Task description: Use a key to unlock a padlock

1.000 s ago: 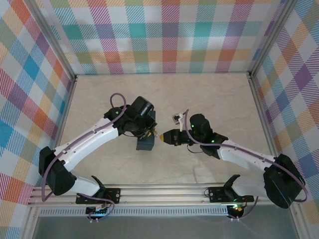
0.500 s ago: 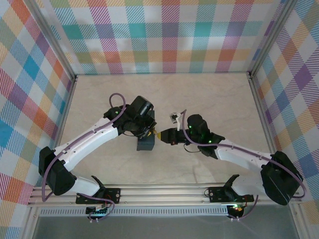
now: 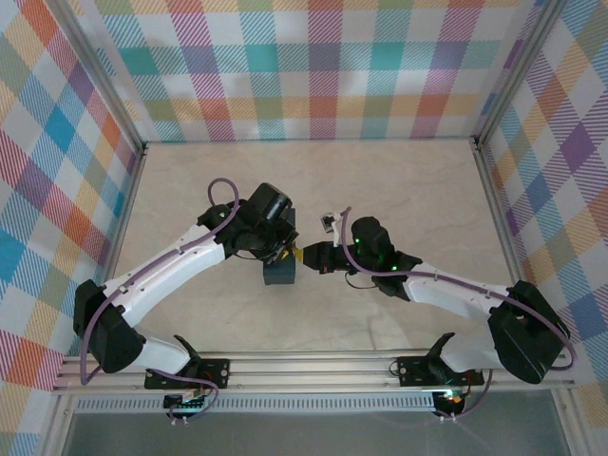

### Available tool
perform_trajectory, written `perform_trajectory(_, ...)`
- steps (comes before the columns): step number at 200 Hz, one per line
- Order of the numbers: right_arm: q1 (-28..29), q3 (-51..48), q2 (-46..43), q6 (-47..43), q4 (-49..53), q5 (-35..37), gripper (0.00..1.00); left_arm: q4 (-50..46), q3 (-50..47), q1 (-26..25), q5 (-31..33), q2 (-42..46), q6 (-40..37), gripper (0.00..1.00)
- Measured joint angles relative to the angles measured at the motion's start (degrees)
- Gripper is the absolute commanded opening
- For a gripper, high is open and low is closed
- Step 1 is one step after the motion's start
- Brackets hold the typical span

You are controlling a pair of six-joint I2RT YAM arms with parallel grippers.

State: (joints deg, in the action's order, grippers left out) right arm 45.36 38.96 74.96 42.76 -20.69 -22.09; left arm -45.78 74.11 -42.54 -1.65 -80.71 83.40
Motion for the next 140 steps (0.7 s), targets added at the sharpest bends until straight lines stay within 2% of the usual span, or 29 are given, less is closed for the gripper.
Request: perform_trajectory(140, 1.5, 2.6, 4.5, -0.5, -0.7, 2.4, 0.04, 1.1, -2.4, 0.6, 1.4, 0.5, 1.1, 0.01)
